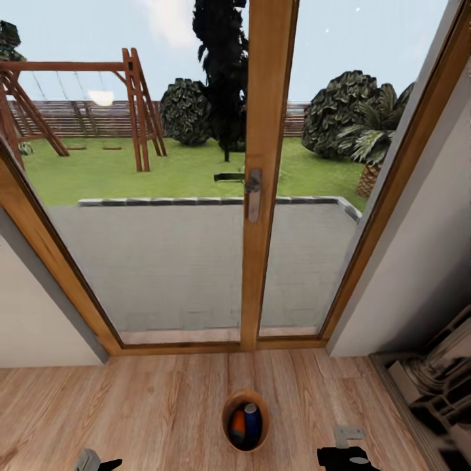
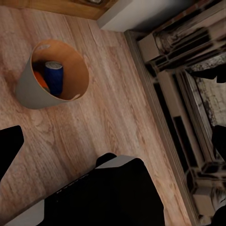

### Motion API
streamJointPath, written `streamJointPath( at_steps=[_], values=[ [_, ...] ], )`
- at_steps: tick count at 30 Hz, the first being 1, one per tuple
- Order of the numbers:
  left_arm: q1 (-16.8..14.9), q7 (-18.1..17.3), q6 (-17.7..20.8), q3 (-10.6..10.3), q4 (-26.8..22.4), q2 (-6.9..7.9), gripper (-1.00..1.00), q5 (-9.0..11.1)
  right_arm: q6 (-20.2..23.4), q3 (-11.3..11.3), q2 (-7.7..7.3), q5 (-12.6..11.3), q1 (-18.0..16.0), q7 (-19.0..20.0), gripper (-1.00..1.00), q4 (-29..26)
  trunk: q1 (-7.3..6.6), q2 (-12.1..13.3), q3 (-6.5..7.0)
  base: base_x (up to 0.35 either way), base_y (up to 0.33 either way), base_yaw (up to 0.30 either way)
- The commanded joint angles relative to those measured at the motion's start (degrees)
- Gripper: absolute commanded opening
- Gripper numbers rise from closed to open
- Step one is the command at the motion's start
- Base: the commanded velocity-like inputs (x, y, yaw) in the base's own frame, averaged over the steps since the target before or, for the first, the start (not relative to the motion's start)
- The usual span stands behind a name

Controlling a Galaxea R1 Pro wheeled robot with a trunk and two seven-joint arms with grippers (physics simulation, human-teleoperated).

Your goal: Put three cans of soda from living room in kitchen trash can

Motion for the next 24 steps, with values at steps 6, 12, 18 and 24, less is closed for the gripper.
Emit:
streamJointPath(
  at_steps=[6, 12, 18, 24],
  values=[
    [0.01, 0.02, 0.00, 0.00, 0.02, -0.04, 1.00, -0.02, 0.01, 0.00, 0.00, 0.00, 0.00, 0.00, 1.00, 0.00, -1.32, 2.43, 1.65, 0.000, 0.000, 0.000],
    [-0.01, 0.03, 0.00, -0.05, 0.07, -0.04, 1.00, -0.02, 0.01, 0.00, 0.00, 0.00, 0.00, 0.00, 1.00, 0.00, -2.64, 4.84, 3.30, 0.000, 0.000, 0.000],
    [0.01, 0.03, 0.00, -0.08, 0.08, -0.04, 1.00, -0.03, 0.01, 0.00, 0.00, 0.00, 0.00, 0.00, 1.00, 0.00, -3.96, 7.24, 4.94, 0.000, 0.000, 0.000],
    [0.01, 0.03, 0.00, -0.09, 0.09, -0.04, 1.00, -0.06, 0.01, 0.00, 0.00, 0.00, 0.00, 0.00, 1.00, 0.00, -4.18, 7.64, 5.68, 0.000, 0.000, 0.000]
  ],
)
